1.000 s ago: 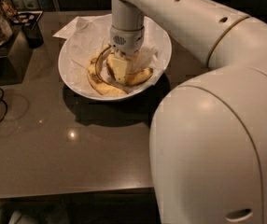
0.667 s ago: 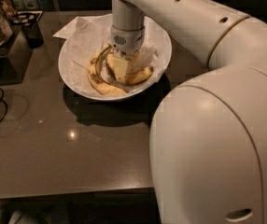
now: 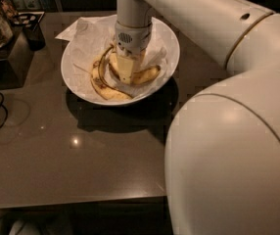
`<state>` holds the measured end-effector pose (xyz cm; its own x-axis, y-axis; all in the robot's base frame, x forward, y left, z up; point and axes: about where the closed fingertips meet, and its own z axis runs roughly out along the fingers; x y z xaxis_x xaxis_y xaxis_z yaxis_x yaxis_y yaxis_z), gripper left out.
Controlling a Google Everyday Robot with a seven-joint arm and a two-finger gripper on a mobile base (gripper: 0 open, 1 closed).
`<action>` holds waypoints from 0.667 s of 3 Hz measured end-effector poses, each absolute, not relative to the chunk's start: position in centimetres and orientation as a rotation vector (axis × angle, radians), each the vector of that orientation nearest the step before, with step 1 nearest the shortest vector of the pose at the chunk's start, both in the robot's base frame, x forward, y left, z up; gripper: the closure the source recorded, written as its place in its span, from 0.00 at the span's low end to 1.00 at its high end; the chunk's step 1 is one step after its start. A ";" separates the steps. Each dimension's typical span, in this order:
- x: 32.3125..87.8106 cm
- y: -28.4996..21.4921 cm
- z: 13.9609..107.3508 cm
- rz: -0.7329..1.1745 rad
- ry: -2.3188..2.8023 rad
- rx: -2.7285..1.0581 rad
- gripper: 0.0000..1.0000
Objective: Pick banana from white bowl
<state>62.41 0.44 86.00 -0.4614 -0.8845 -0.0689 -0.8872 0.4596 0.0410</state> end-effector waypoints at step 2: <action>61.9 -0.4 88.3 0.119 2.605 -1.623 1.00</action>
Offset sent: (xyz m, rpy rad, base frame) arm -0.0241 -0.0267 0.0381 -0.0035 0.0206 0.0343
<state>61.86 -0.39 88.30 -0.4397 -0.8925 -0.1001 -0.8979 0.4392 0.0290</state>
